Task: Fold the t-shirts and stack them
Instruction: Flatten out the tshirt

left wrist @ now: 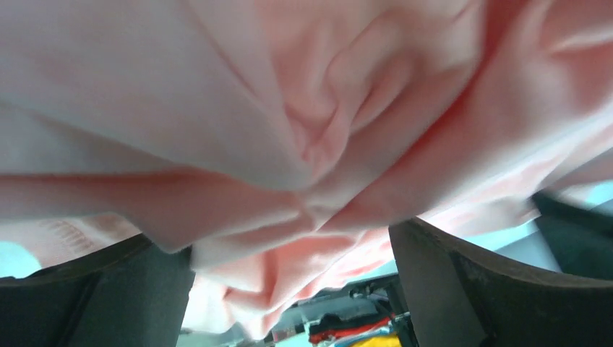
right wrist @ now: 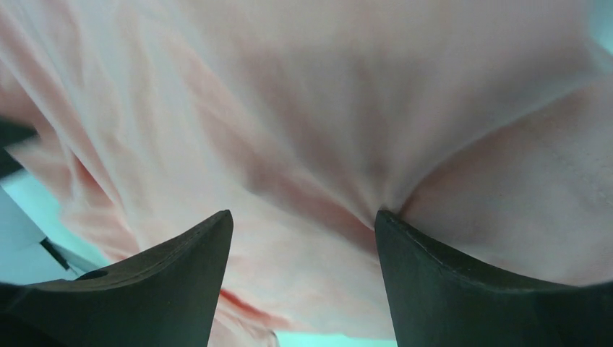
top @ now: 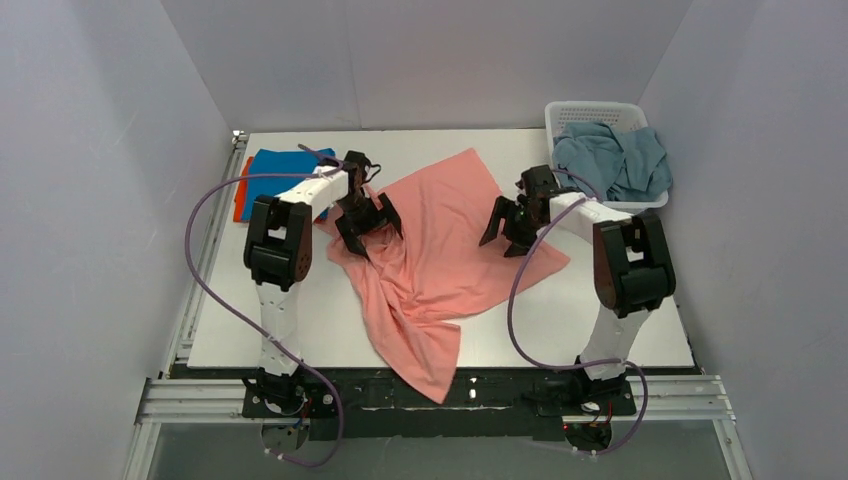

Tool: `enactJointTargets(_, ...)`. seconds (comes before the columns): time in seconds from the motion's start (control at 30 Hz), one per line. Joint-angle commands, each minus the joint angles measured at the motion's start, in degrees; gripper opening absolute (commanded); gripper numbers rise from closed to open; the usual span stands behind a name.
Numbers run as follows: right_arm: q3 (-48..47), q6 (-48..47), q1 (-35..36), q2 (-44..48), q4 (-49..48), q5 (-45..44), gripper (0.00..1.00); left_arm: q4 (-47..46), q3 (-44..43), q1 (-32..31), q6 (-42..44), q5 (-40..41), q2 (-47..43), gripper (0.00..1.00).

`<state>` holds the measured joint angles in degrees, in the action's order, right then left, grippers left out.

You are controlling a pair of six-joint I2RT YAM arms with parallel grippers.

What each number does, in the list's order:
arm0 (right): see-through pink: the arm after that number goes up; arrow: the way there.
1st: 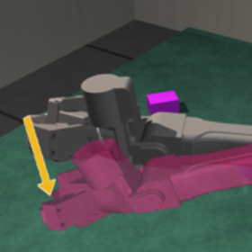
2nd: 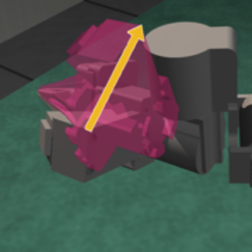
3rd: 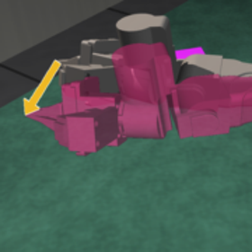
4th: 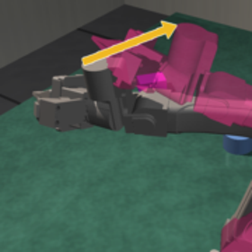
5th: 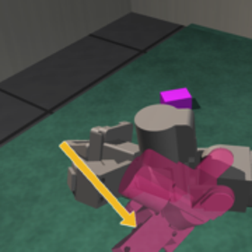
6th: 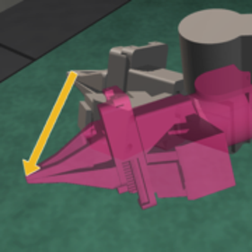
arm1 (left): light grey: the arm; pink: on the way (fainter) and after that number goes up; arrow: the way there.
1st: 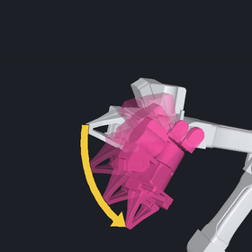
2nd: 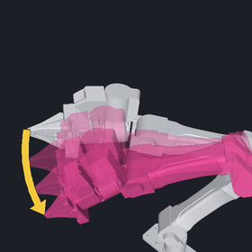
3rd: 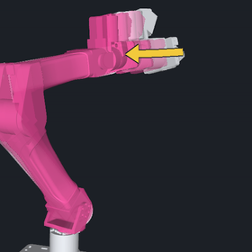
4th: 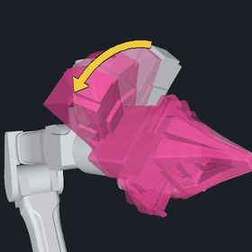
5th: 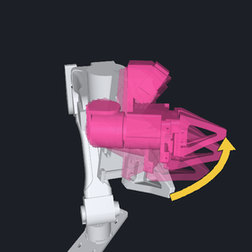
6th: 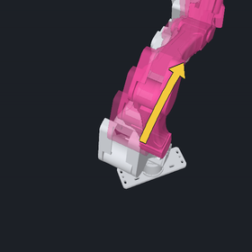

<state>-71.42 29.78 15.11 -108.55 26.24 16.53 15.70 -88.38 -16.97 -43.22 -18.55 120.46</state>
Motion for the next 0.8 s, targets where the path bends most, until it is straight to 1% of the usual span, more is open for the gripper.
enactJointTargets(0.0,13.7,6.2,0.6,8.5,-1.4,1.2,0.80,11.3,-18.3,1.5,6.9,5.8,12.0,0.98)
enactJointTargets(0.1,23.8,10.4,1.8,16.6,-5.4,1.6,0.80,14.1,-33.7,1.4,6.6,-0.2,22.6,0.98)
enactJointTargets(0.17,28.0,12.2,2.7,20.4,-6.9,1.4,0.80,15.1,-42.5,1.2,4.8,-2.9,28.4,0.98)
enactJointTargets(0.23,29.5,12.6,2.7,22.2,-6.9,0.7,0.81,15.3,-48.0,0.7,3.3,-3.1,31.9,0.98)
enactJointTargets(0.3,29.5,12.5,2.8,23.0,-6.8,-0.5,0.81,14.8,-50.6,0.6,2.7,-1.8,33.1,0.98)
enactJointTargets(0.4,26.4,10.8,2.7,24.4,-3.8,-3.4,0.82,15.5,-49.8,0.7,4.0,2.5,30.3,0.98)
enactJointTargets(0.47,22.1,8.9,2.7,26.1,0.8,-6.5,0.82,17.9,-49.3,0.7,6.6,6.1,26.8,0.98)
enactJointTargets(0.6,14.4,7.0,2.7,31.9,7.9,-15.6,0.84,22.8,-46.8,0.7,11.1,9.1,16.5,0.98)
enactJointTargets(0.7,11.6,6.9,2.5,37.5,10.8,-22.1,0.87,24.4,-40.1,0.6,12.4,9.8,5.8,0.98)
enactJointTargets(0.77,10.9,6.9,2.1,40.9,12.7,-24.9,0.89,24.4,-32.2,0.4,12.1,10.7,-3.2,0.98)
